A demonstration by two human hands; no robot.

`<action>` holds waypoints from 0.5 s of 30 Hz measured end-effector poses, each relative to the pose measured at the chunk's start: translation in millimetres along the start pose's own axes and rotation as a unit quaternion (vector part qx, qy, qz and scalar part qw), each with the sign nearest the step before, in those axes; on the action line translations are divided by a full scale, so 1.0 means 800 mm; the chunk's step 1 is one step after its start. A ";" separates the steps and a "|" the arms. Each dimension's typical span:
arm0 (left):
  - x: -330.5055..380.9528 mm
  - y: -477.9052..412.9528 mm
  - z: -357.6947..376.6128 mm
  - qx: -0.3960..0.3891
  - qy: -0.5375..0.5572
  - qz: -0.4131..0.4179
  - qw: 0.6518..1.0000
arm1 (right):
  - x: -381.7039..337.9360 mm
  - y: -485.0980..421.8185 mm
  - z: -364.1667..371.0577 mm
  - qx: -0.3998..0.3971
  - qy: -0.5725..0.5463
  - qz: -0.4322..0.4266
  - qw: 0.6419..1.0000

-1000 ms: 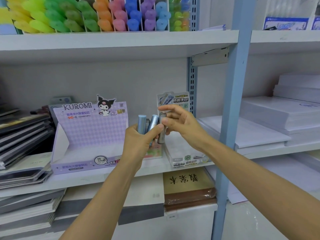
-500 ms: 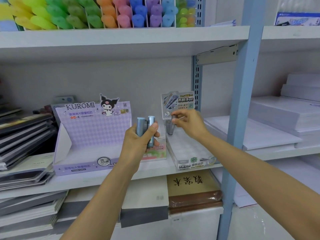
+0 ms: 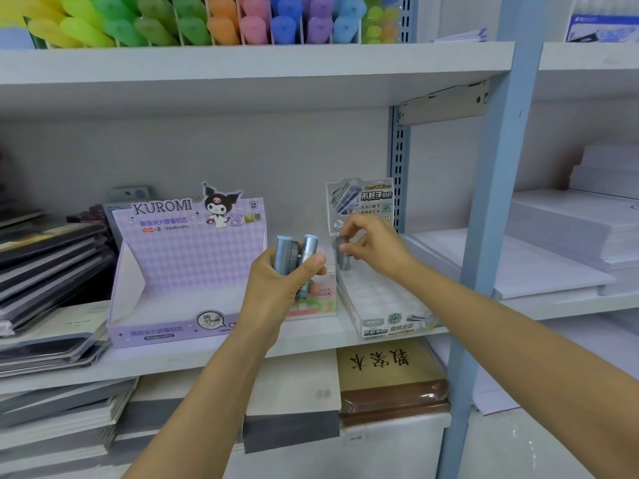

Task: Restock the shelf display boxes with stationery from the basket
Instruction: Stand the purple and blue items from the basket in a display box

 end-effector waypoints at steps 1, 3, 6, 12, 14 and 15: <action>0.000 0.000 0.000 -0.003 0.000 -0.001 1.000 | 0.001 0.000 0.002 -0.007 0.013 0.003 1.000; 0.001 0.002 0.000 -0.009 0.000 -0.002 1.000 | 0.002 0.002 0.003 -0.024 0.027 0.009 0.999; 0.005 0.005 0.003 -0.016 -0.002 0.006 1.000 | -0.005 0.004 -0.012 -0.003 0.016 0.008 1.000; 0.013 0.015 0.021 -0.049 -0.028 0.035 0.998 | -0.070 0.018 -0.012 -0.056 -0.325 -0.003 0.944; 0.015 0.017 0.027 -0.060 -0.035 0.045 0.997 | -0.086 0.022 -0.005 -0.092 -0.324 -0.017 0.941; 0.015 0.017 0.028 -0.063 -0.035 0.043 0.996 | -0.088 0.021 -0.008 -0.078 -0.330 -0.022 0.941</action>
Point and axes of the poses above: each hand's wrist, its own y-axis away from the middle knuckle, its own z-axis out of the palm, x = y × z, the point moved 9 cm from there along -y, towards the middle knuckle, and after that the axes turned 12 degrees about -z, right-handed, at the moved point
